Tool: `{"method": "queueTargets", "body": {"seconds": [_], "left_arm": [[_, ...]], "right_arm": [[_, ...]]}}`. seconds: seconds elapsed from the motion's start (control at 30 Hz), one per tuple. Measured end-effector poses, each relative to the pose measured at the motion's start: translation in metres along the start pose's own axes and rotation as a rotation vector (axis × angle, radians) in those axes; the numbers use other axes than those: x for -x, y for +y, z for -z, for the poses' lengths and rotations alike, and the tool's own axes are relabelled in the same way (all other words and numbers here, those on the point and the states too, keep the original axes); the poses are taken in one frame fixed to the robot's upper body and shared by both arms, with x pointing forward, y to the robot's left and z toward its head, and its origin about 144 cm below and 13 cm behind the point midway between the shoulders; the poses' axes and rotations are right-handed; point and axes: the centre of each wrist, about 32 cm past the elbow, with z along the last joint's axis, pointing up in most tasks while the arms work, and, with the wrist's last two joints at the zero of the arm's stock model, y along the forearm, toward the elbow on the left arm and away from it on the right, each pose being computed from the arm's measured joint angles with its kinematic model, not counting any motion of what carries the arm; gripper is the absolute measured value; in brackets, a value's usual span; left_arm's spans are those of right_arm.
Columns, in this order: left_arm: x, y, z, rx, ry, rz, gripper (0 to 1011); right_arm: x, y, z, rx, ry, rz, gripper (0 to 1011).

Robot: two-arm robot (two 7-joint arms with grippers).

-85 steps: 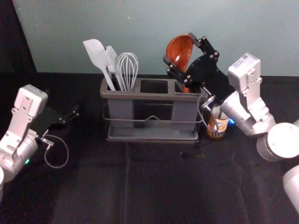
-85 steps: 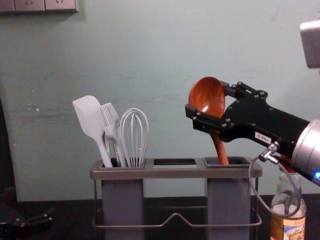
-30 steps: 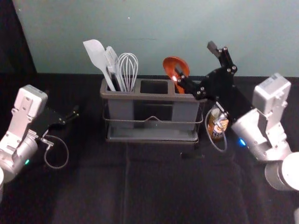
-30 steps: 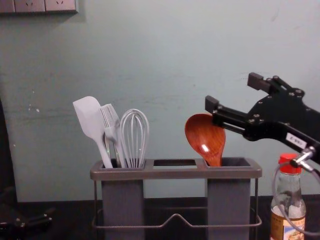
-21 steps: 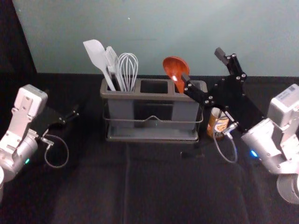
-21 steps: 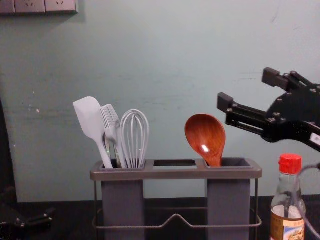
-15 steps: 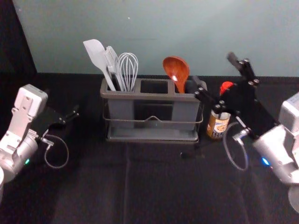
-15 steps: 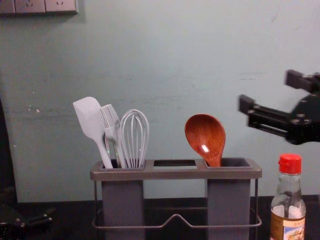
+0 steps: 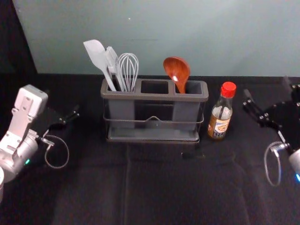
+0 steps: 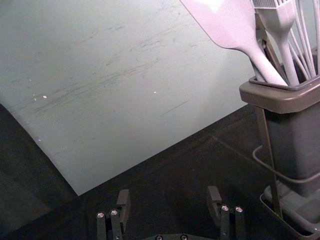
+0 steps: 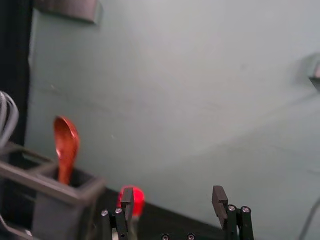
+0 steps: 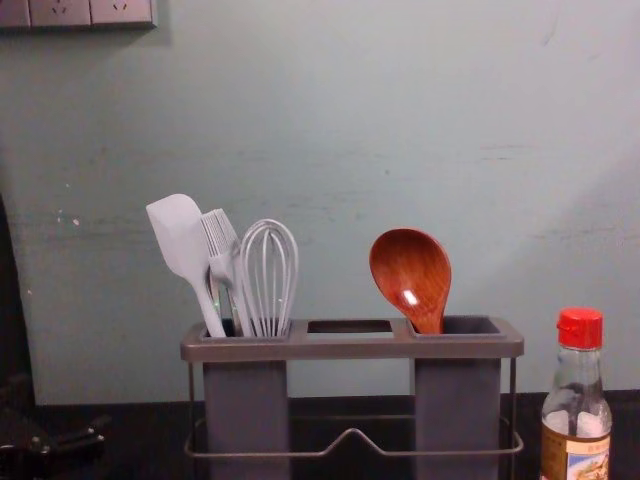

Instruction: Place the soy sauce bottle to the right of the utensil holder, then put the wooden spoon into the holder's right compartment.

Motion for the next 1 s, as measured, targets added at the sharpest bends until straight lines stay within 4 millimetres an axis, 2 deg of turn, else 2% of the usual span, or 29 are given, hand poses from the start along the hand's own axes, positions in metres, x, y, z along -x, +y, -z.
{"method": "queueTargets", "body": {"seconds": [0.37, 1.0], "left_arm": [[0.0, 0.0, 0.0, 0.0, 0.0, 0.0, 1005], [0.0, 0.0, 0.0, 0.0, 0.0, 0.0, 1005]], "right_arm": [[0.001, -0.024, 0.027, 0.152, 0.002, 0.026, 1002], [0.003, -0.027, 0.031, 0.164, 0.011, 0.024, 1002]]}}
